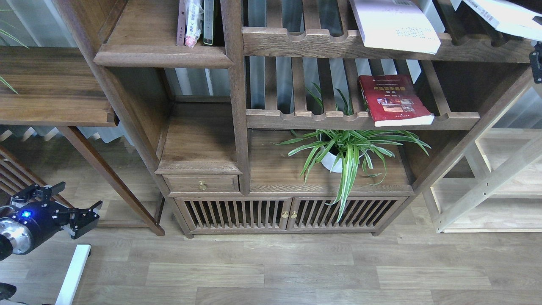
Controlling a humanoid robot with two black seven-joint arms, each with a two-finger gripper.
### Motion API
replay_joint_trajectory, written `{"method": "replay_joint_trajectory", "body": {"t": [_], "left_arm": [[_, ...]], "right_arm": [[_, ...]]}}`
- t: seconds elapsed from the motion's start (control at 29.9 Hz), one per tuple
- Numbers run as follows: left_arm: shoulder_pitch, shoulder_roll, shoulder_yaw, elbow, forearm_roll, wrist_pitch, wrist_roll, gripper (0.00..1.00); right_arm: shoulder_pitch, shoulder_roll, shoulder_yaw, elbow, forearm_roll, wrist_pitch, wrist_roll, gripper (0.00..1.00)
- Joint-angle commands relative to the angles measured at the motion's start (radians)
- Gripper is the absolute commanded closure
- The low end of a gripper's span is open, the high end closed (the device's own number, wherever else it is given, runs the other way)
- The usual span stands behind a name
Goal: Organize books on shelf
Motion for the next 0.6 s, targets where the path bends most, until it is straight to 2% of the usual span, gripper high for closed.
{"method": "replay_joint_trajectory", "body": {"t": [0.0, 0.03, 0.13, 0.57], "left_arm": [[0.0, -0.003, 0.0, 0.009, 0.0, 0.007, -0.026, 0.0], [0.0, -0.004, 0.0, 0.009, 0.0, 0.009, -0.041, 0.0], [-0.001, -0.006, 0.0, 0.009, 0.0, 0.009, -0.052, 0.0], [-0.001, -0.009, 0.0, 0.014, 0.0, 0.011, -0.052, 0.0]], "right_arm": [[0.0, -0.032, 0.01, 0.04, 0.012, 0.001, 0.0, 1.0], [0.0, -0.039, 0.013, 0.05, 0.014, 0.003, 0.0, 1.0], [0.0, -0.051, 0.019, 0.076, 0.014, 0.003, 0.0, 1.0], [0.0, -0.133, 0.035, 0.166, 0.04, 0.001, 0.0, 1.0]]}}
